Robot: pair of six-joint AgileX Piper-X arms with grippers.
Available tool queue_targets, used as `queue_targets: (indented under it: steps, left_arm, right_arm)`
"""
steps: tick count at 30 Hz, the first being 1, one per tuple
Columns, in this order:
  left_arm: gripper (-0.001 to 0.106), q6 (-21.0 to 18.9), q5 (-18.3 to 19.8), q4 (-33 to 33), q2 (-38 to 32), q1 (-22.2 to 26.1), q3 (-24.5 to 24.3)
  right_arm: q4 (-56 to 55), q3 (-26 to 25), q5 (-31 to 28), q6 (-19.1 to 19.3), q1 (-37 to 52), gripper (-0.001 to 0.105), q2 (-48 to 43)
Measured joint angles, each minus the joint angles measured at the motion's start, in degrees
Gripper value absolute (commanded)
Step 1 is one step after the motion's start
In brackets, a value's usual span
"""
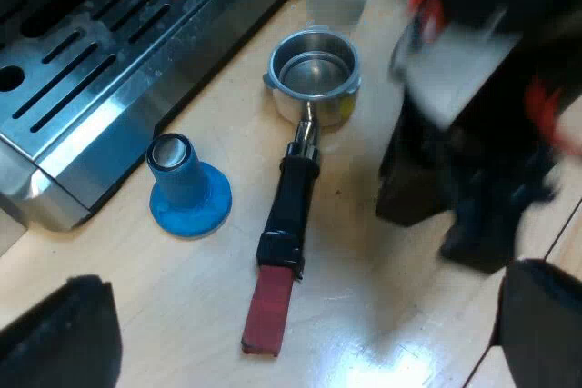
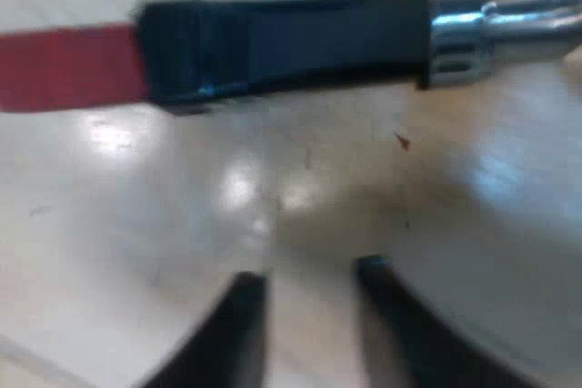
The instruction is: Put the handle in the coffee machine
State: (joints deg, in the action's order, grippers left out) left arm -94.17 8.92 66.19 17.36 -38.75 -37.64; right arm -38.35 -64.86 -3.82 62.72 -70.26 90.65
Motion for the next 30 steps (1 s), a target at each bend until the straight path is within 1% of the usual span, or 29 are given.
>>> queue_targets:
  steps: [2, 4, 5, 6, 10, 12, 13, 14, 15, 19, 20, 25, 30]
  left_arm:
    - [0.085, 0.0, 0.0, 0.1, 0.0, 0.0, 0.0]
    - [0.085, 0.0, 0.0, 0.08, 0.0, 0.0, 0.0]
    - [0.085, 0.0, 0.0, 0.08, 0.0, 0.0, 0.0]
    - [0.085, 0.0, 0.0, 0.08, 0.0, 0.0, 0.0]
    - [0.085, 0.0, 0.0, 0.08, 0.0, 0.0, 0.0]
    - [0.085, 0.43, 0.1, 0.08, 0.0, 0.0, 0.0]
    - [0.085, 0.72, 0.1, 0.08, 0.0, 0.0, 0.0]
    - [0.085, 1.63, 0.1, 0.08, 0.0, 0.0, 0.0]
    - [0.085, 2.61, 0.1, 0.08, 0.0, 0.0, 0.11]
    - [0.085, 3.13, 0.1, -0.06, 0.0, 0.0, 0.66]
    - [0.085, 3.19, 0.1, -0.17, 0.0, 0.0, 0.68]
    - [0.085, 3.18, 0.1, -0.14, 0.0, 0.0, 0.68]
    - [0.085, 3.18, 0.1, -0.14, 0.0, 0.0, 0.68]
  right_arm:
    - [-1.62, -0.11, -0.55, 1.69, 0.13, 0.071, -3.55]
    - [-2.1, -0.12, -1.04, 1.94, 0.26, 0.07, -4.42]
    - [-4.48, -0.12, -3.24, 2.68, 1.03, 0.07, -7.31]
    - [-5.91, -0.12, -3.99, 3.07, 1.69, 0.07, -8.29]
    - [-9.07, -0.12, -4.8, 4.73, 5.5, 0.07, -11.32]
    - [-9.74, -0.12, -4.85, 6.4, 7.83, 0.075, -12.16]
    - [-9.84, -0.12, -4.85, 6.89, 8.27, 0.077, -12.17]
    - [-9.85, -0.12, -4.6, 7.96, 9.03, 0.085, -12.15]
    - [-9.85, -0.12, -4.45, 9.76, 9.73, 0.088, -11.74]
    - [-9.7, -0.12, -4.18, 13.48, 11.0, 0.087, -10.62]
    - [-9.53, -0.12, -4.18, 15.31, 11.53, 0.087, -9.86]
    - [-8.38, -0.12, -3.5, 16.15, 13.66, 0.087, -8.28]
    - [-3.66, -0.12, 1.29, 18.72, 17.46, 0.087, -4.15]
